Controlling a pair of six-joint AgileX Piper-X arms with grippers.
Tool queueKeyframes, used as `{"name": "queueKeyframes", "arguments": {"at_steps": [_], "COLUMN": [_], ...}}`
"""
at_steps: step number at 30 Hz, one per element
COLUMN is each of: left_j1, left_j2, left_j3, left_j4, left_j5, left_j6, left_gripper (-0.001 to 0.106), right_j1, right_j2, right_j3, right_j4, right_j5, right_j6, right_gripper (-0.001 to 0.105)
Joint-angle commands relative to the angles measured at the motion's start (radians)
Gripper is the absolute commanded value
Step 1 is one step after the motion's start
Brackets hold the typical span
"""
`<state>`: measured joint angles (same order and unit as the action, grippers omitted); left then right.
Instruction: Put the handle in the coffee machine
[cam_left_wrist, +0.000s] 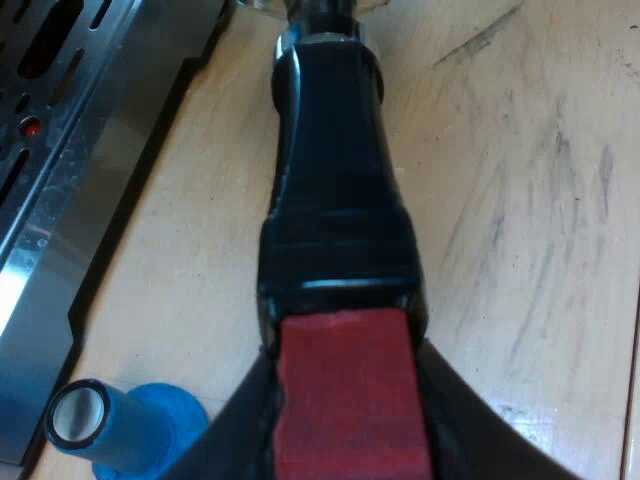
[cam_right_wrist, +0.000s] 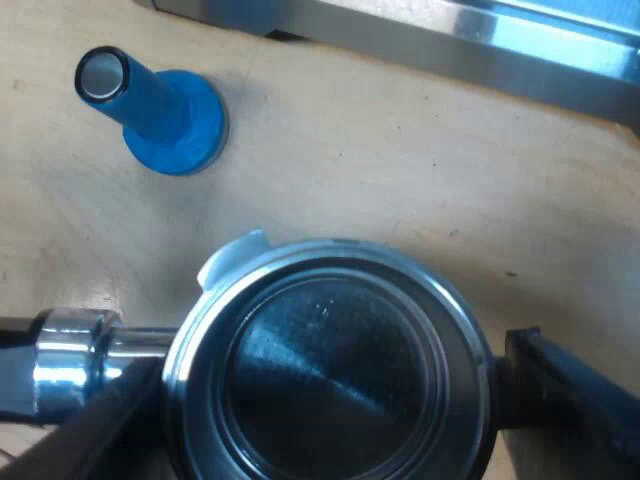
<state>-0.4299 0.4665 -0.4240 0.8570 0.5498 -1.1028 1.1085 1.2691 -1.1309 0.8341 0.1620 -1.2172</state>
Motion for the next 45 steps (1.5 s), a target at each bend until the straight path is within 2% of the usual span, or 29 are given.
{"name": "queueKeyframes", "arguments": {"at_steps": [1,2,3,5,8,9,15,23,26,38,44,45], "left_j1": [-0.006,-0.006,-0.006,-0.006,-0.006,-0.006,-0.006,-0.006,-0.006,0.073,0.086,0.127], "left_j2": [0.003,0.003,0.003,0.003,0.003,0.003,0.003,0.003,0.003,0.003,0.003,0.003], "left_j3": [-0.012,-0.012,-0.012,-0.012,-0.012,-0.012,-0.012,-0.049,-0.050,-0.078,-0.078,-0.086], "left_j4": [-0.039,-0.039,-0.039,-0.039,-0.039,-0.039,-0.039,0.014,0.039,0.105,0.120,0.137], "left_j5": [0.029,0.029,0.029,0.029,0.029,0.029,0.029,0.024,0.000,-0.016,-0.016,-0.016], "left_j6": [0.002,0.002,0.002,0.002,0.002,0.002,0.002,0.002,0.002,0.002,0.002,0.000], "left_gripper": [0.003,0.003,0.003,0.003,0.003,0.003,0.003,0.003,0.003,0.003,0.003,0.003], "right_j1": [0.003,0.003,0.003,0.003,0.003,0.003,0.003,0.003,0.003,0.015,0.129,0.159], "right_j2": [-0.017,-0.017,-0.017,-0.017,-0.017,-0.017,-0.017,-0.020,-0.034,-0.147,-0.159,-0.159], "right_j3": [-0.018,-0.018,-0.018,-0.018,-0.018,-0.018,-0.018,-0.018,-0.018,-0.018,-0.018,-0.018], "right_j4": [-0.022,-0.022,-0.022,-0.022,-0.022,-0.022,-0.022,-0.022,-0.022,-0.022,-0.022,-0.022], "right_j5": [-0.071,-0.078,-0.078,-0.078,-0.078,-0.083,-0.083,0.111,0.197,0.166,0.243,0.283], "right_j6": [-0.008,-0.004,0.008,0.011,0.011,0.011,0.009,0.009,0.009,0.009,-0.019,-0.016], "right_gripper": [0.029,0.036,0.052,0.074,0.092,0.096,0.095,0.095,0.095,0.095,0.095,0.095]}}
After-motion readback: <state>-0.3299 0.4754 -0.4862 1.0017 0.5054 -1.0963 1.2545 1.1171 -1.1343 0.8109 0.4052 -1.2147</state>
